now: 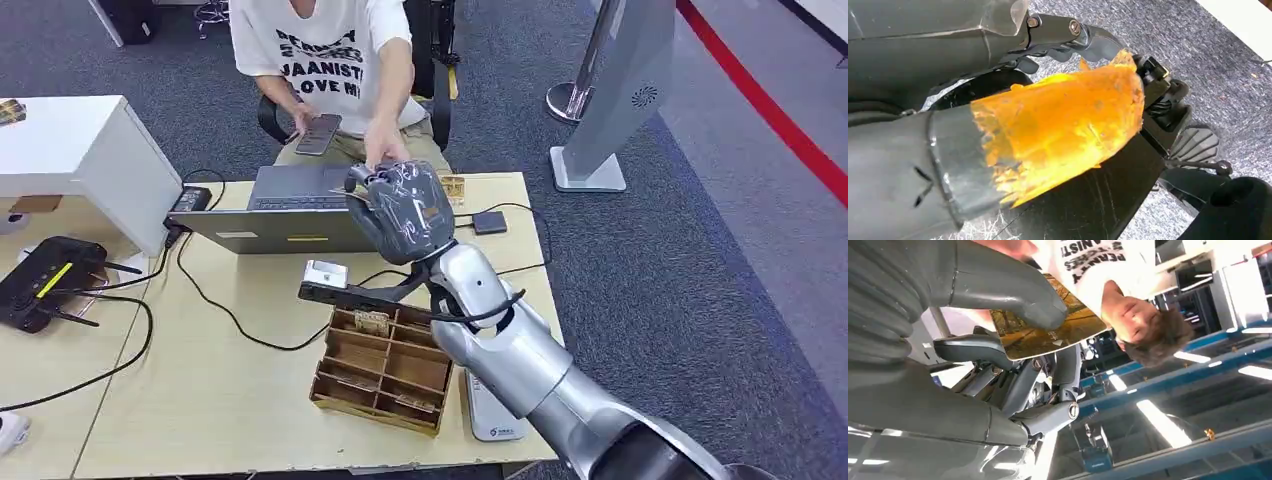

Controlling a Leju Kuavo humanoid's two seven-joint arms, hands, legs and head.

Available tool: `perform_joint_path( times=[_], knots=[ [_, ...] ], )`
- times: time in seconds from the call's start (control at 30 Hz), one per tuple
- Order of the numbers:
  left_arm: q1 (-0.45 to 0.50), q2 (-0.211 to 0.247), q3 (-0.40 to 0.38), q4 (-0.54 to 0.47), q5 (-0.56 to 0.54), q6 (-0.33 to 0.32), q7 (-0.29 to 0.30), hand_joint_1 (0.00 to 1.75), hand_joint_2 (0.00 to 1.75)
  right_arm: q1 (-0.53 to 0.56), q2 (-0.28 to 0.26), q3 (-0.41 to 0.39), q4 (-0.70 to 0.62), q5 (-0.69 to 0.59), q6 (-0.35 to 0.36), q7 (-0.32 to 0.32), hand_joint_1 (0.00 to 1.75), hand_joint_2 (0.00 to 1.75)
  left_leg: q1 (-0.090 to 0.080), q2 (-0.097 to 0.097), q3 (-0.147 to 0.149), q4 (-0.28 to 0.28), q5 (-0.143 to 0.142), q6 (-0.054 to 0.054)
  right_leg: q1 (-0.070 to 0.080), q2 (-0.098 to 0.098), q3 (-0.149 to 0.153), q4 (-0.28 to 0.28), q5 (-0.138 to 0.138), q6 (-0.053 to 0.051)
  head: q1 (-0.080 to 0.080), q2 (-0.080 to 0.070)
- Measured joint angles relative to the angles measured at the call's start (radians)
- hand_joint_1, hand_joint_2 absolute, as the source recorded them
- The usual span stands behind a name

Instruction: Pass the card to the sensor for recognition and then transmit it.

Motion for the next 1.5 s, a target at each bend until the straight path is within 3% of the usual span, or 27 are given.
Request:
perform_joint_path(
  times=[0.13,0.17,0.2,1.03,1.2,1.3,1.33,1.4,1.5],
  knots=[
    [-0.001,-0.002,0.0,0.0,-0.002,0.0,0.0,0.0,0.0,-0.005,0.006,-0.001,0.035,0.016,0.0,0.008,1.75,1.75,0.0,0.0,0.0,0.0,0.0,0.0,0.0,0.0,0.0,0.0,0.0,0.0,0.0,0.0],
    [-0.001,-0.002,0.0,0.0,-0.002,0.0,0.0,0.0,0.0,-0.006,0.007,-0.001,0.043,0.023,-0.001,0.01,0.77,1.75,0.0,0.0,0.0,0.0,0.0,0.0,0.0,0.0,0.0,0.0,0.0,0.0,0.0,0.0],
    [-0.001,-0.002,0.0,0.0,-0.002,0.0,0.0,0.0,0.0,-0.007,0.008,-0.001,0.053,0.029,-0.002,0.014,0.0,1.75,0.0,0.0,0.0,0.0,0.0,0.0,0.0,0.0,0.0,0.0,0.0,0.0,0.0,0.0],
    [-0.001,-0.003,0.0,0.0,0.008,0.006,0.002,0.0,0.0,-0.004,0.015,-0.006,0.097,0.04,-0.023,0.014,0.0,1.75,0.0,0.0,0.0,0.0,0.0,0.0,0.0,0.0,0.0,0.0,0.0,0.0,0.0,0.0],
    [0.006,-0.003,0.001,0.0,0.04,0.031,-0.011,0.0,0.0,0.07,0.015,-0.025,0.012,-0.095,-0.071,-0.055,0.0,1.75,0.0,0.0,0.0,0.0,0.0,0.0,0.0,0.0,0.0,0.0,0.0,0.0,0.0,0.0],
    [0.017,-0.003,0.006,0.0,0.069,0.056,-0.029,0.0,0.0,0.144,0.015,-0.044,-0.076,-0.291,-0.066,-0.123,0.0,1.75,0.0,0.0,0.0,0.0,-0.001,0.0,0.0,0.0,0.0,-0.001,-0.001,0.0,0.0,0.0],
    [0.022,-0.003,0.01,0.0,0.078,0.066,-0.036,0.0,0.0,0.176,0.015,-0.054,-0.113,-0.393,-0.052,-0.155,0.0,0.0,0.0,0.0,0.0,0.0,-0.001,0.0,0.0,0.0,-0.001,-0.001,-0.002,0.001,0.0,0.0],
    [0.034,-0.002,0.018,0.0,0.091,0.081,-0.048,0.0,0.0,0.245,0.013,-0.076,-0.179,-0.624,0.009,-0.221,0.0,0.0,0.0,0.0,0.0,0.0,-0.002,0.0,0.0,0.0,-0.001,-0.001,-0.002,0.0,0.0,0.0],
    [0.055,0.002,0.031,0.0,0.101,0.098,-0.073,0.0,0.0,0.376,-0.008,-0.128,-0.263,-1.04,0.225,-0.339,0.0,0.0,0.0,0.0,0.0,0.0,-0.003,0.0,0.0,-0.001,0.0,-0.001,-0.002,0.001,0.0,0.0]
  ],
)
